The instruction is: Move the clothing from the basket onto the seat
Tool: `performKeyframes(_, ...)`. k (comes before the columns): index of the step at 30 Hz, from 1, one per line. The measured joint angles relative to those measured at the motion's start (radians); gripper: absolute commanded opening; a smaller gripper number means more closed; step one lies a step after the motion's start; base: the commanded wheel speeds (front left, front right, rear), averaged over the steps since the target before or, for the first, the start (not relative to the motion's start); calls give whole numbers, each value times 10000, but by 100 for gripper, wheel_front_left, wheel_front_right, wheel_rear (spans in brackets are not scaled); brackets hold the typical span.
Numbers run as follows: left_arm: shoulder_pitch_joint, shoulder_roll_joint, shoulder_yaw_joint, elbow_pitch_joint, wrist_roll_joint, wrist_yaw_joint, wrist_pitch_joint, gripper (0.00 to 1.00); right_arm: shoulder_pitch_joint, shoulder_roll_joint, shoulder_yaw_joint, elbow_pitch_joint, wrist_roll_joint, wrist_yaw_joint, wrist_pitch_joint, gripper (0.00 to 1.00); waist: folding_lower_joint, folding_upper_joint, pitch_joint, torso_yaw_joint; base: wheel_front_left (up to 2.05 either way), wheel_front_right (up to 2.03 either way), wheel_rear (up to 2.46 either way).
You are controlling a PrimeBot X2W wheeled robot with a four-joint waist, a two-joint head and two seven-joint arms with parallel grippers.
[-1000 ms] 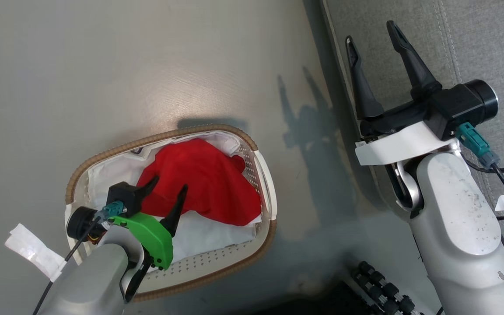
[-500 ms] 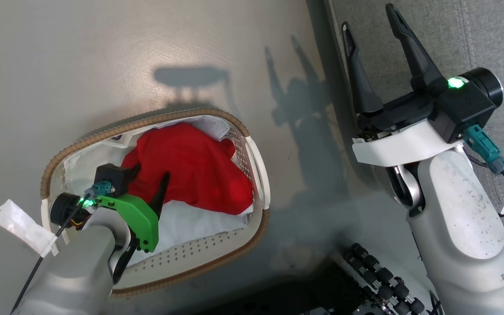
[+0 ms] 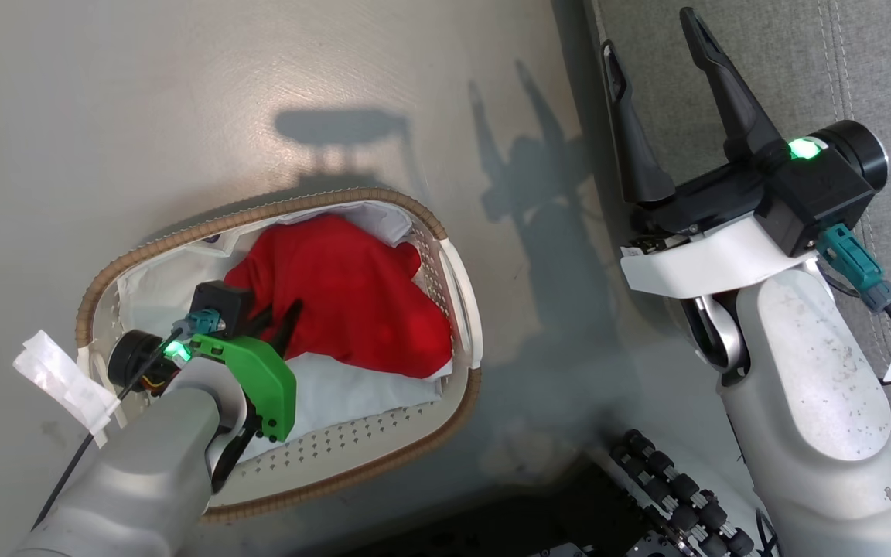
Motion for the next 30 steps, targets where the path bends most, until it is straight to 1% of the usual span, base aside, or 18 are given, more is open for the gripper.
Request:
performKeyframes(4,-114,115,-142,-167,-226,0,0,0,-65,2,109,94,153,0,0,100,0,0,-95,-40,0,0,0)
performKeyframes(6,-108,180,-65,-301,-291,0,0,0,-77,4,132,182,224,0,0,100,0,0,-212,-50,0,0,0)
performKeyframes(10,75,311,299,-560,-374,0,0,0,-78,4,224,395,334,0,0,100,0,0,-556,-25,0,0,0)
performKeyframes(15,546,372,754,-959,-230,0,0,0,-21,4,318,786,476,0,0,100,0,0,-1181,53,0,0,0)
performKeyframes(21,1115,443,1327,-1515,362,0,2,0,193,6,378,1344,570,0,0,100,-1,0,-2040,208,0,0,0)
performKeyframes(30,2068,253,2508,-2683,1248,0,2,0,777,10,322,2130,495,0,0,100,-1,0,-3437,668,0,0,0)
